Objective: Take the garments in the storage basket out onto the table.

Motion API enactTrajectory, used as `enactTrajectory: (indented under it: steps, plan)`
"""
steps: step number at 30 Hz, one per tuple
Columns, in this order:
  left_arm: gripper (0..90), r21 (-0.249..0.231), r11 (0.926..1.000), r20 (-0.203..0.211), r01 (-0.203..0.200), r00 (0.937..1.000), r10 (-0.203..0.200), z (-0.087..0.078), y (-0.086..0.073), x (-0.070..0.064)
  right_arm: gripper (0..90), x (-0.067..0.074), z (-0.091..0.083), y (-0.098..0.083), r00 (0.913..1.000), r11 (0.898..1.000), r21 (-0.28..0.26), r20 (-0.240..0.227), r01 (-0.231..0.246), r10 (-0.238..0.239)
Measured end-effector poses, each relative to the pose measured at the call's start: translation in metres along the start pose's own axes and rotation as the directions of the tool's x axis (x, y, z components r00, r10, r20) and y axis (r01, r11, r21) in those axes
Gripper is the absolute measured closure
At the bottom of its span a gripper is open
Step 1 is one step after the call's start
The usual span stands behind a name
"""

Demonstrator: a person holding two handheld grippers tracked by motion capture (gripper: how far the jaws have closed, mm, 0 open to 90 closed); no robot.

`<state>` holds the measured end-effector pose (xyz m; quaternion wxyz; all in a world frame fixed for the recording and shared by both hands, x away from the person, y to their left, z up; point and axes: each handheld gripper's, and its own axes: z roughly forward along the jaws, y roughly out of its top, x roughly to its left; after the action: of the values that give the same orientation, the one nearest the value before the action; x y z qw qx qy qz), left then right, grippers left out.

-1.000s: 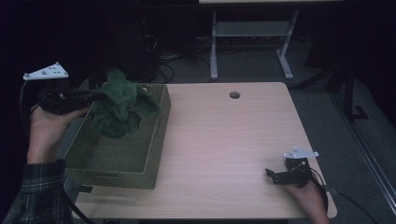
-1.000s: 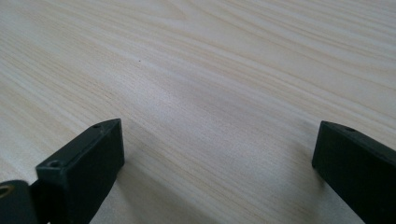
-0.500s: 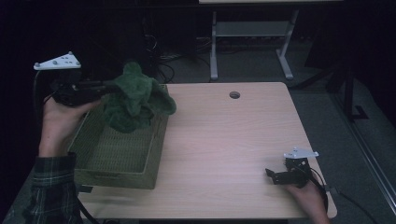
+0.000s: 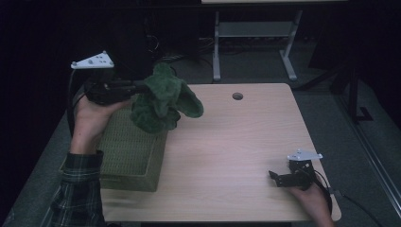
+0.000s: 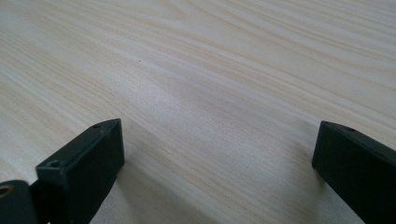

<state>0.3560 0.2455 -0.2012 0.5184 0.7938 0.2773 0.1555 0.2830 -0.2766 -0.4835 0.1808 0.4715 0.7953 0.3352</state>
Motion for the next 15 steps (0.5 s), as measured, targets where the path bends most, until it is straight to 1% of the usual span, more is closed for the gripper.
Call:
enactTrajectory:
  steps: [3,7,12,15]
  plan:
    - [84.0,-0.002,1.0,0.02,0.0,0.9998,0.0,0.012,-0.001,-0.005,2.1,0.0,0.0,0.0,1.0,1.0,-0.001,0.0,0.001,-0.001]
    - [84.0,0.01,0.9999,0.044,-0.007,0.999,0.007,0.028,-0.001,-0.013,2.1,0.0,0.0,0.0,1.0,1.0,0.0,0.0,0.0,0.0]
    - [84.0,0.01,0.9999,0.08,-0.012,0.9967,0.012,0.049,-0.002,-0.025,2.1,0.0,0.0,0.0,1.0,1.0,0.0,0.0,0.0,0.0]
    - [84.0,0.02,0.9996,0.1,-0.017,0.9948,0.015,0.062,-0.003,-0.033,2.1,0.0,0.0,0.0,1.0,1.0,0.0,0.0,0.0,0.0]
